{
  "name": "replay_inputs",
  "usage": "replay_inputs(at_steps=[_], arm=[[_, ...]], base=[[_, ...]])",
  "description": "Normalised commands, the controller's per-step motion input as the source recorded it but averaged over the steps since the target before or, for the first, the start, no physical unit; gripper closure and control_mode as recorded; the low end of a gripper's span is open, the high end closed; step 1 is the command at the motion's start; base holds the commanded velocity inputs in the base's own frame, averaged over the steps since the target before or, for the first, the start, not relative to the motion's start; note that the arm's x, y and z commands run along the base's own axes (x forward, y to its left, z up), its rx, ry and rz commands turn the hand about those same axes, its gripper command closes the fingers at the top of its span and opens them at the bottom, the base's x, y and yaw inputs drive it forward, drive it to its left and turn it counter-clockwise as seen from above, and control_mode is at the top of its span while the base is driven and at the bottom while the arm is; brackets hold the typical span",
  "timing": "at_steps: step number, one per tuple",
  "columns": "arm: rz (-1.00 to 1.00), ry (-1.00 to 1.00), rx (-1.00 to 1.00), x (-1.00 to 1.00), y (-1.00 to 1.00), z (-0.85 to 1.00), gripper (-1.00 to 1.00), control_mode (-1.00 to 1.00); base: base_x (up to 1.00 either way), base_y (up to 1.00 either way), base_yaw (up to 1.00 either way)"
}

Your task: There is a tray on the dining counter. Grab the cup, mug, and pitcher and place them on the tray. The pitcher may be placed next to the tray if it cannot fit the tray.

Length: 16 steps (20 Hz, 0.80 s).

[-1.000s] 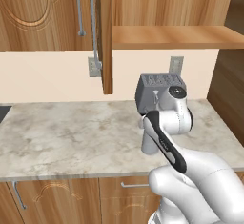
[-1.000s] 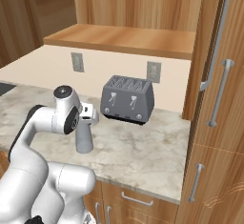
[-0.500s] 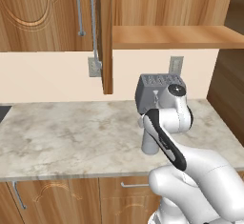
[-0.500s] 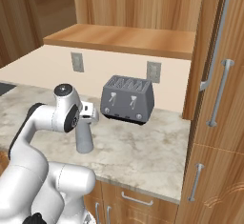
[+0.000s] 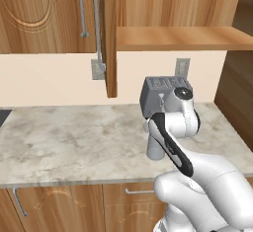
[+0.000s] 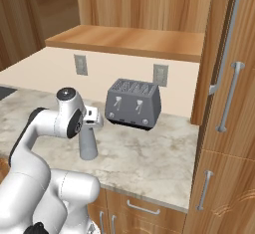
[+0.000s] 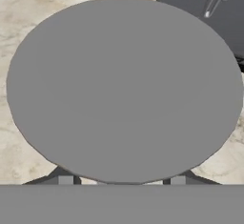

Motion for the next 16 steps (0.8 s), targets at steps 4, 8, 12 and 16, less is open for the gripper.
replay_inputs(at_steps=[4, 8, 12, 16], arm=[[0.0, 0.0, 0.0, 0.0, 0.0, 0.0, 1.0, -1.0], [0.0, 0.0, 0.0, 0.0, 0.0, 0.0, 1.0, -1.0], [0.0, 0.0, 0.0, 0.0, -0.01, 0.0, 1.0, -1.0], [0.0, -0.03, 0.0, -0.06, 0.0, 0.01, 1.0, -1.0]], base=[[0.0, 0.0, 0.0], [0.0, 0.0, 0.0], [0.0, 0.0, 0.0], [0.0, 0.0, 0.0]])
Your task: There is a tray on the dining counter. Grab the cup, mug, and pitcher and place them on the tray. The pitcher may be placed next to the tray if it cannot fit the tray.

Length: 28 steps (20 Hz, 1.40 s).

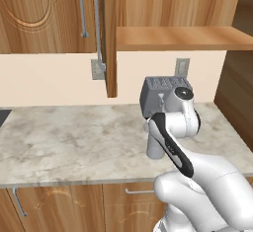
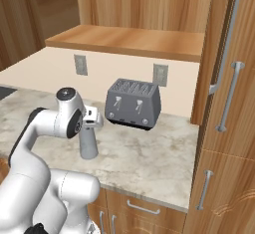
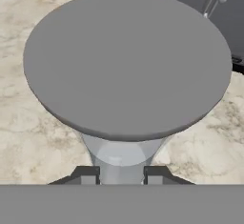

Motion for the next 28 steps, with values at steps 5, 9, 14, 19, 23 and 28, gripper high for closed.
replay_inputs(at_steps=[5, 9, 14, 19, 23, 28], arm=[[0.0, -0.03, 0.0, -0.22, 0.0, 0.04, 1.0, -1.0], [0.0, 0.0, 0.0, -0.09, 0.0, 0.0, 1.0, -1.0], [0.0, -0.04, 0.0, -0.27, 0.0, 0.19, 1.0, -1.0], [0.0, -0.01, 0.01, -0.37, 0.0, 0.63, 1.0, -1.0], [0.0, -0.03, 0.0, -0.33, 0.0, 0.58, 1.0, -1.0], [0.0, -0.08, 0.0, -0.17, 0.0, 0.5, 1.0, -1.0]], base=[[0.0, 0.0, 0.0], [0.0, 0.0, 0.0], [0.0, 0.0, 0.0], [0.0, 0.0, 0.0], [0.0, 0.0, 0.0], [0.0, 0.0, 0.0]])
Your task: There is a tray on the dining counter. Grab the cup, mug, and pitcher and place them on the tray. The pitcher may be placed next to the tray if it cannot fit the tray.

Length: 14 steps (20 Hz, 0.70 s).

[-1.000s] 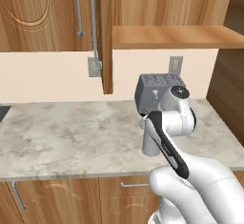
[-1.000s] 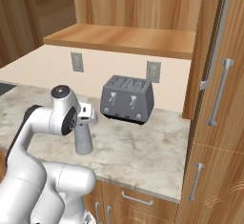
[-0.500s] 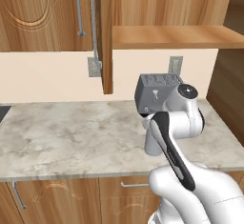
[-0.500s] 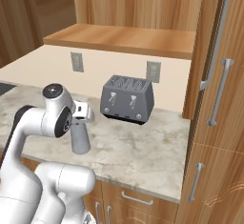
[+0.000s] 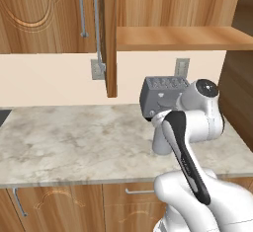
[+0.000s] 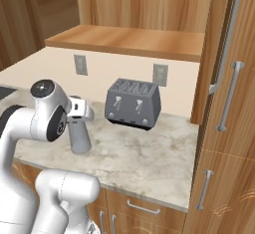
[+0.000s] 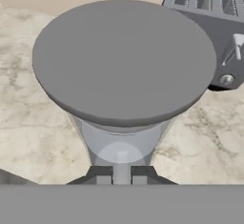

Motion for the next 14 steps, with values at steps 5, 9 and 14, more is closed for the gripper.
replay_inputs(at_steps=[5, 9, 14], arm=[[0.0, -0.07, 0.02, -0.03, 0.0, 0.47, 1.0, -1.0], [0.0, 0.0, 0.05, -0.03, 0.0, 0.27, 1.0, -1.0], [0.0, 0.0, 0.04, 0.0, 0.0, 0.22, 1.0, -1.0]], base=[[0.0, 0.0, 0.0], [0.0, 0.0, 0.0], [0.0, 0.0, 0.0]])
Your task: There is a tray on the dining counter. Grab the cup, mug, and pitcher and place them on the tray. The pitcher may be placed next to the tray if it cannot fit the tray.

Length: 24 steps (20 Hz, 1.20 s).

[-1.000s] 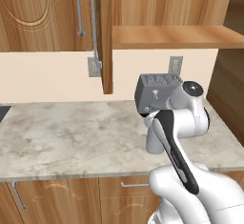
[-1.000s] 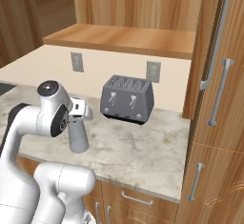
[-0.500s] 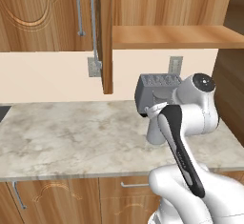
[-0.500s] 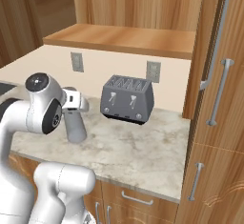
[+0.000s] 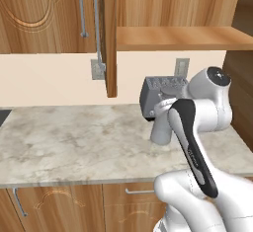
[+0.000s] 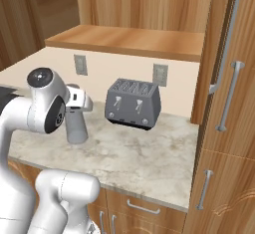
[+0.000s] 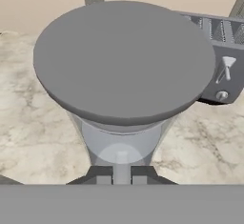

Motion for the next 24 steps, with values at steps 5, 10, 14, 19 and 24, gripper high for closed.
replay_inputs(at_steps=[5, 10, 14, 19, 24], arm=[[0.0, 0.0, 0.0, -0.02, 0.0, 0.05, 1.0, -1.0], [0.0, 0.0, 0.0, -0.04, 0.0, 0.0, 1.0, 1.0], [0.0, 0.0, 0.0, 0.0, 0.0, 0.0, 1.0, 1.0], [0.0, 0.0, 0.0, 0.0, 0.0, 0.0, 1.0, 1.0], [0.0, 0.0, 0.0, 0.0, 0.0, 0.0, 1.0, 1.0]], base=[[0.0, 0.0, 0.0], [-0.49, -0.02, 0.03], [-1.0, -0.24, 0.17], [-1.0, -0.1, 0.35], [-0.37, 0.22, 0.63]])
